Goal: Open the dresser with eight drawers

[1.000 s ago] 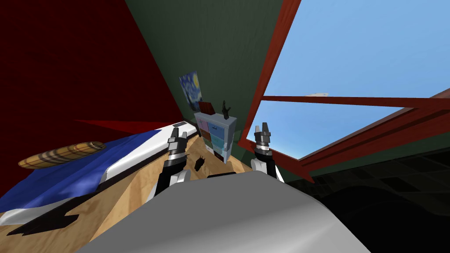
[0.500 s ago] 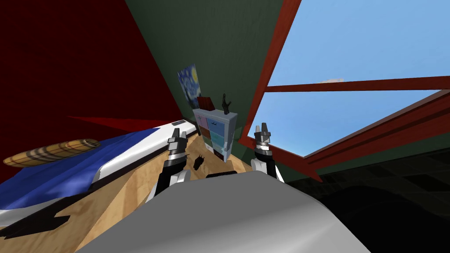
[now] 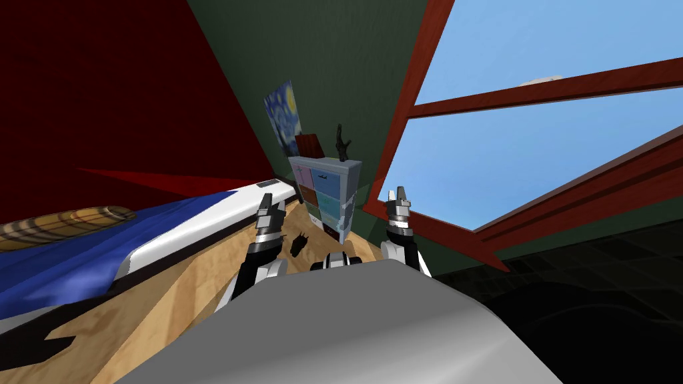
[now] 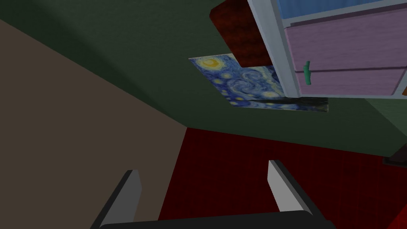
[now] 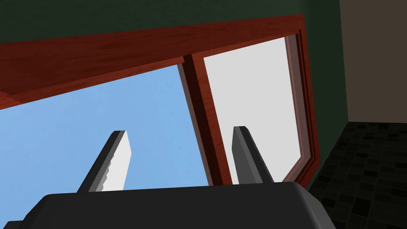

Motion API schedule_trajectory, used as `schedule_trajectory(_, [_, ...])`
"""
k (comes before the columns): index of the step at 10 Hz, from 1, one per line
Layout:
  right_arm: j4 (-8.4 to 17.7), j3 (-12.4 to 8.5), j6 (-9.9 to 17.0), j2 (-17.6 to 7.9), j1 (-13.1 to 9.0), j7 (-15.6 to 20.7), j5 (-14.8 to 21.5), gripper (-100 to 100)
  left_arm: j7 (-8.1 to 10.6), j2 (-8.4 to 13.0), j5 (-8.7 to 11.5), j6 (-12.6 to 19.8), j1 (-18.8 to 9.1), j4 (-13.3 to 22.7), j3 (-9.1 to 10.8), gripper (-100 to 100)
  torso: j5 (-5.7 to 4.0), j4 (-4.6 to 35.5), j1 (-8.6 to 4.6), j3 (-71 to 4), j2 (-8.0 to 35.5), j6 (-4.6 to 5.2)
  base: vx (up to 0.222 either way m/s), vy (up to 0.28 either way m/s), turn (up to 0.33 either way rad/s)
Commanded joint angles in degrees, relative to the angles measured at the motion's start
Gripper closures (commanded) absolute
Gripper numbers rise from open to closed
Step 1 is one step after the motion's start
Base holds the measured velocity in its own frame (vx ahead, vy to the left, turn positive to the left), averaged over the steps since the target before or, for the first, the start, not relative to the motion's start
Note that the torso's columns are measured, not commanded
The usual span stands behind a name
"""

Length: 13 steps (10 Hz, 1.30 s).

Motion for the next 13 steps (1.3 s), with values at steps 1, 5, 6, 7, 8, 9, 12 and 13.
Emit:
schedule_trajectory(1, [0.0,0.0,0.0,0.0,0.0,0.0,0.0,0,0.49,3.8,0.0,2.0,-0.2,-0.3,0.18,-100,0.00,0.2,-0.01,-0.3,0.1,0.00,0.021,0.000,-0.066])
schedule_trajectory(5, [0.0,0.0,0.0,0.0,0.0,0.0,0.0,0,1.58,6.9,0.1,6.4,-0.7,-1.6,0.54,-100,-0.01,0.2,-0.02,-0.3,0.2,0.00,0.032,0.002,-0.095])
schedule_trajectory(6, [0.0,0.0,0.0,0.0,0.0,0.0,0.0,0,1.89,7.3,0.1,7.7,-0.8,-2.0,0.64,-100,-0.01,0.2,-0.02,-0.3,0.2,0.00,0.033,-0.002,-0.110])
schedule_trajectory(7, [0.0,0.0,0.0,0.0,0.0,0.0,0.0,0,2.21,7.8,0.1,9.0,-0.9,-2.4,0.74,-100,-0.01,0.2,-0.04,-0.3,0.2,0.00,0.034,-0.002,-0.112])
schedule_trajectory(8, [0.0,0.0,0.0,0.0,0.0,0.0,0.0,0,2.52,8.2,0.2,10.3,-1.1,-2.9,0.85,-100,-0.01,0.2,-0.03,-0.3,0.2,0.00,0.041,0.001,-0.128])
schedule_trajectory(9, [0.0,0.0,0.0,0.0,0.0,0.0,0.0,0,2.84,8.5,0.2,11.6,-1.2,-3.4,0.95,-100,-0.01,0.2,-0.02,-0.3,0.2,0.00,0.039,0.007,-0.114])
schedule_trajectory(12, [0.0,0.0,0.0,0.0,0.0,0.0,0.0,0,3.76,9.4,0.2,15.3,-1.5,-4.8,1.25,-100,-0.01,0.2,-0.03,-0.3,0.2,-0.01,0.039,0.004,-0.114])
schedule_trajectory(13, [0.0,0.0,0.0,0.0,0.0,0.0,0.0,0,4.05,9.7,0.2,16.5,-1.6,-5.2,1.34,-100,-0.01,0.2,-0.03,-0.3,0.2,-0.01,0.031,-0.001,-0.096])
